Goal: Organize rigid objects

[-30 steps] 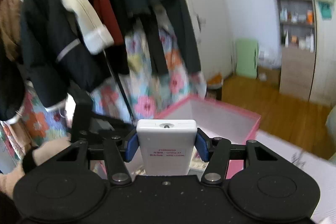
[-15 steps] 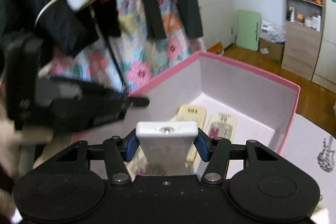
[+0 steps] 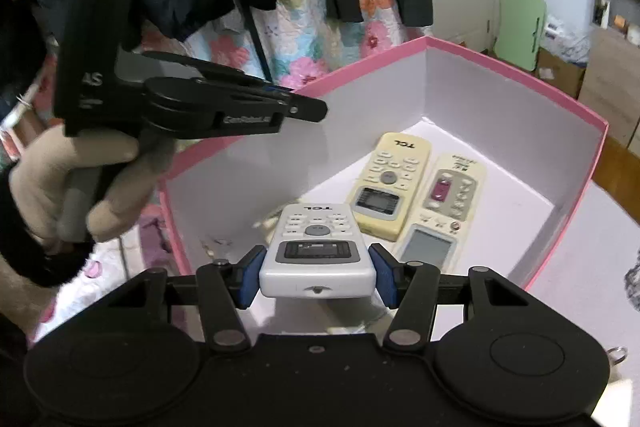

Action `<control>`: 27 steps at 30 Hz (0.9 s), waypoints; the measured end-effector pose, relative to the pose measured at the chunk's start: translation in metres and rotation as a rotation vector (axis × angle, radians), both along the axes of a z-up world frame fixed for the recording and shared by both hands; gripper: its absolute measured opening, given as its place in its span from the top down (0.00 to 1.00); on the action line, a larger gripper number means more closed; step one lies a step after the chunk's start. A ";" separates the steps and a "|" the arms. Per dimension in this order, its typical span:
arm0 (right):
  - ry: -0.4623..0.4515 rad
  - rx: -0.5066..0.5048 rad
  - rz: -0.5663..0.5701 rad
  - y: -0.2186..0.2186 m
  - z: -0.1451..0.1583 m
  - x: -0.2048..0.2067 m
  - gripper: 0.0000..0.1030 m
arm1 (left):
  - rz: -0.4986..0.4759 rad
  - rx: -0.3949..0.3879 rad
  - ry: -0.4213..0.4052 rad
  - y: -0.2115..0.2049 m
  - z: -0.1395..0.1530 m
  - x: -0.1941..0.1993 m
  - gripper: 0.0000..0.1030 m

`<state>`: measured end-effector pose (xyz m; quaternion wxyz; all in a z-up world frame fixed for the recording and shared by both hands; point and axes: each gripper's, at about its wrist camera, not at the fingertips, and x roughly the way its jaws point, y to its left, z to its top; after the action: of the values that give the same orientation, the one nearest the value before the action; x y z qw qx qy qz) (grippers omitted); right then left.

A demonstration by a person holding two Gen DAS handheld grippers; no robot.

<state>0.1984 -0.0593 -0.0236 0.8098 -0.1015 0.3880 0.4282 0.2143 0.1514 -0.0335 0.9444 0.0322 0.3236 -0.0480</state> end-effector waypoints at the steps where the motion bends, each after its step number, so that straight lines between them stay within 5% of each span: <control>1: -0.026 -0.022 0.006 0.002 0.002 -0.005 0.35 | 0.000 -0.001 0.000 0.000 0.000 0.000 0.95; 5: -0.082 0.020 -0.016 -0.012 0.018 -0.017 0.25 | 0.000 -0.001 0.001 0.001 0.001 -0.001 0.95; 13: -0.174 0.108 -0.278 -0.094 0.044 -0.049 0.22 | 0.001 -0.003 0.001 0.002 0.001 -0.001 0.95; 21: -0.003 0.076 -0.488 -0.160 0.006 -0.061 0.20 | 0.000 0.009 0.001 0.002 0.001 -0.001 0.95; 27: 0.058 0.046 -0.486 -0.157 -0.030 -0.063 0.24 | 0.002 0.010 0.007 0.001 0.000 0.000 0.95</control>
<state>0.1352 -0.2158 -0.0539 0.8796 0.0254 0.4142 0.2324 0.2138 0.1523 -0.0338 0.9432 0.0363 0.3271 -0.0455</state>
